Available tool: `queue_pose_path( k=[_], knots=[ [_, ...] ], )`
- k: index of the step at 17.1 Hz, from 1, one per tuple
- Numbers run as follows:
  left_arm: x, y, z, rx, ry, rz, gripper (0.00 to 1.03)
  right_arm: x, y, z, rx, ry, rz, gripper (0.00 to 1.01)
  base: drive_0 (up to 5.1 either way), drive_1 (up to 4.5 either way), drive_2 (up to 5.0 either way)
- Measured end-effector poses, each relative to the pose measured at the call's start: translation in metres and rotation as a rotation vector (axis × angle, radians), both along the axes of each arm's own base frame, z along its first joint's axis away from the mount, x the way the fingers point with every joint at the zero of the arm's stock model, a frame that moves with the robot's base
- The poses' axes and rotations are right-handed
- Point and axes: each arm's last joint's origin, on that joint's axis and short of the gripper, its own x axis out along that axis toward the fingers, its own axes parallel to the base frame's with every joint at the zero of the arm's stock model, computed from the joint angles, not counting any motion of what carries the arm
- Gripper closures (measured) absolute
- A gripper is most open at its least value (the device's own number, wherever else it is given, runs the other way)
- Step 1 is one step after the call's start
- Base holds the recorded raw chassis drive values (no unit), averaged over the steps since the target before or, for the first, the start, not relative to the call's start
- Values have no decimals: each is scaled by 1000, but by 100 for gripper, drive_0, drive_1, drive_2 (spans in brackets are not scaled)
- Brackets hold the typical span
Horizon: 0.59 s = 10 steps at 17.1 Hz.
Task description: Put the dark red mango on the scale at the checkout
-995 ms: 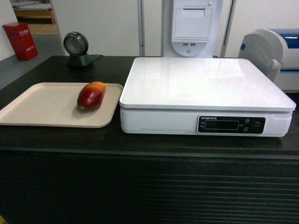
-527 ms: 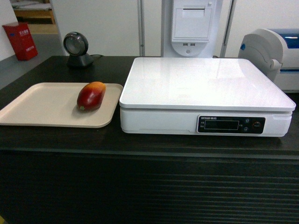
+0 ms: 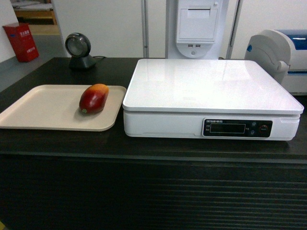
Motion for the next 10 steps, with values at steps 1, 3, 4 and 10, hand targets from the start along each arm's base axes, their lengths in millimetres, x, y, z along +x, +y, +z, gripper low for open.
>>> queue_pose_path(
  k=[1, 3, 4, 10],
  knots=[
    [2, -2, 9, -5, -33, 60, 5, 0, 0, 0, 0, 0, 0, 3, 0, 0, 0],
    [55, 2, 45, 10, -123, -20, 5, 0, 0, 0, 0, 0, -1, 3, 0, 0, 0],
    [83, 7, 53, 18, -133, -58, 5, 0, 0, 0, 0, 0, -1, 3, 0, 0, 0],
    [296, -4, -7, 44, 314, -225, 5, 0, 0, 0, 0, 0, -1, 3, 0, 0, 0]
  ],
)
